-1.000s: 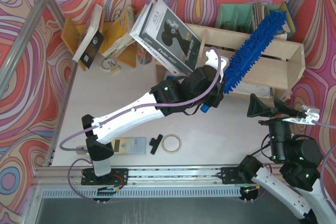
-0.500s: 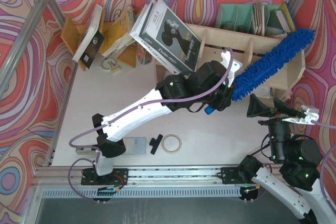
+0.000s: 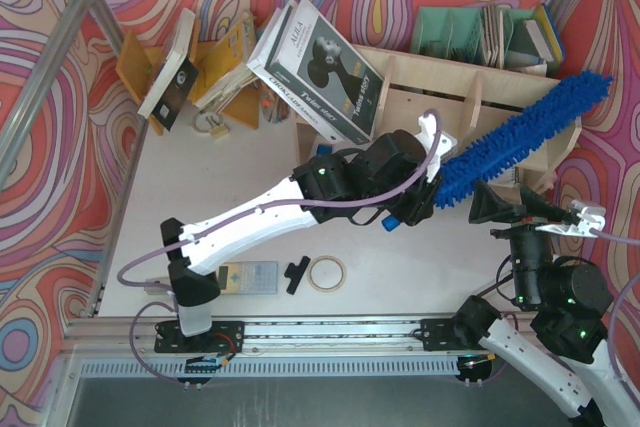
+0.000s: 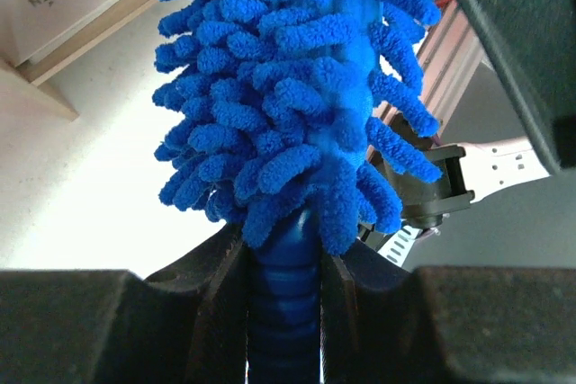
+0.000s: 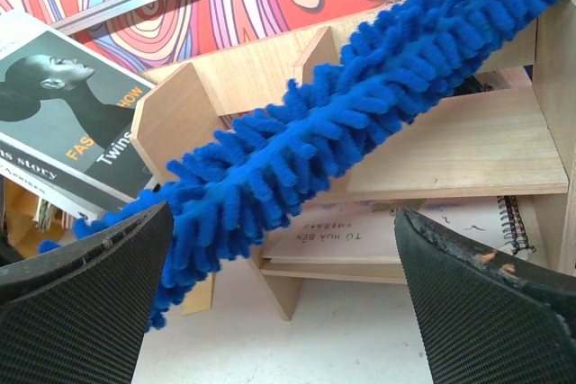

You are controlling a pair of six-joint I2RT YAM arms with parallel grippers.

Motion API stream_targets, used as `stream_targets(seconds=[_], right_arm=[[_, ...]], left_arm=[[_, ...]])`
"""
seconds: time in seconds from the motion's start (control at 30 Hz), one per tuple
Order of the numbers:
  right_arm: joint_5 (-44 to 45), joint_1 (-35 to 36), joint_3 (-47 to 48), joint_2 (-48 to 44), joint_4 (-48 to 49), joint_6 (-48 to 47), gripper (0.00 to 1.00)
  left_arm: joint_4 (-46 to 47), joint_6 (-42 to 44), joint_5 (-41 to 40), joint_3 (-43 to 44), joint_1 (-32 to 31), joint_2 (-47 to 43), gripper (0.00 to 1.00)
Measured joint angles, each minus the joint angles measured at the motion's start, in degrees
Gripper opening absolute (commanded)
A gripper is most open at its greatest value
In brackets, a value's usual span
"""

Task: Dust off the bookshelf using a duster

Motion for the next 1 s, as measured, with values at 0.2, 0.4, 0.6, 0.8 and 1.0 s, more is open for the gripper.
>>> stream_targets(seconds=[0.2, 0.4, 0.6, 0.8, 1.0], right_arm=[[0.0, 0.0, -0.1, 0.0, 0.0, 0.0, 0.99], [0.0, 0.0, -0.1, 0.0, 0.1, 0.0, 0.99], [0.0, 0.0, -0.1, 0.0, 0.1, -0.2, 0.99], [0.0, 0.0, -0.1, 0.0, 0.1, -0.2, 0.99], [0.0, 0.0, -0.1, 0.0, 0.1, -0.2, 0.99]], left_arm=[[2.8, -2.4, -4.5, -9.1, -1.3, -7.4, 0.00], [5.8, -6.4, -11.8, -18.6, -5.6, -12.4, 0.00], [9.0, -10.6, -18.3, -28.7, -9.2, -13.8, 0.00], [14.6, -14.0, -22.3, -36.4, -10.4, -16.7, 0.00], [17.3, -15.0, -24.0, -37.4, -10.8, -18.1, 0.00]])
